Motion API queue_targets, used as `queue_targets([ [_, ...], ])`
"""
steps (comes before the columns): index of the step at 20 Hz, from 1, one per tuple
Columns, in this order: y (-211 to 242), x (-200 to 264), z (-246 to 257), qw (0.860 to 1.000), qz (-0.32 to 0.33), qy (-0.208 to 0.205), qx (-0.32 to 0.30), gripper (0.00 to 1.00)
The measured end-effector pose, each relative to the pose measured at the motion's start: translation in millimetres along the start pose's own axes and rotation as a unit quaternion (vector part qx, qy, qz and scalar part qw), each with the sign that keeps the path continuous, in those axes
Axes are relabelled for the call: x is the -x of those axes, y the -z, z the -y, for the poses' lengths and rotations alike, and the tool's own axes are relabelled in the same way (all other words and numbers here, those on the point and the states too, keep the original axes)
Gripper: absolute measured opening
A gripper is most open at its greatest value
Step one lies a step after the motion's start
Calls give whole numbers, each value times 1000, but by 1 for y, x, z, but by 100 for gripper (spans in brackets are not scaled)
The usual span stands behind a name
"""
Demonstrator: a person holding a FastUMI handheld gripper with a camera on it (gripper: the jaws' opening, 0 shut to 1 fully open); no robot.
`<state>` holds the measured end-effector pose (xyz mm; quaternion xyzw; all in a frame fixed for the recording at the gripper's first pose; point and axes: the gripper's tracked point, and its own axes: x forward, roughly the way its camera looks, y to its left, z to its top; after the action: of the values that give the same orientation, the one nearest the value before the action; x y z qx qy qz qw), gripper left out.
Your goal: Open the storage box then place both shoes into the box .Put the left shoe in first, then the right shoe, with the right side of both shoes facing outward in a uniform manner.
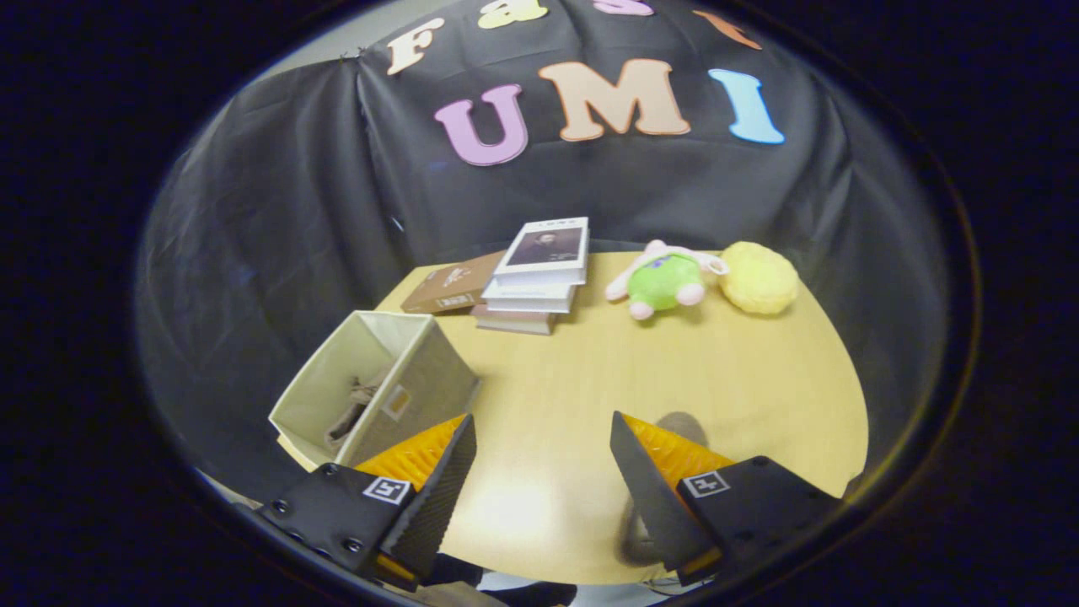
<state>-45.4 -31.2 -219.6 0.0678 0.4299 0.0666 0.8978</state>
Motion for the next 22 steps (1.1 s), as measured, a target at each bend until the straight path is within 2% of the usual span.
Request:
queue_targets([
  [9, 62, 2, 100, 997, -57, 58, -3, 100],
  [18, 147, -29, 140, 984, -167, 63, 10, 99],
  [22, 158, -32, 132, 980, -196, 34, -22, 69],
])
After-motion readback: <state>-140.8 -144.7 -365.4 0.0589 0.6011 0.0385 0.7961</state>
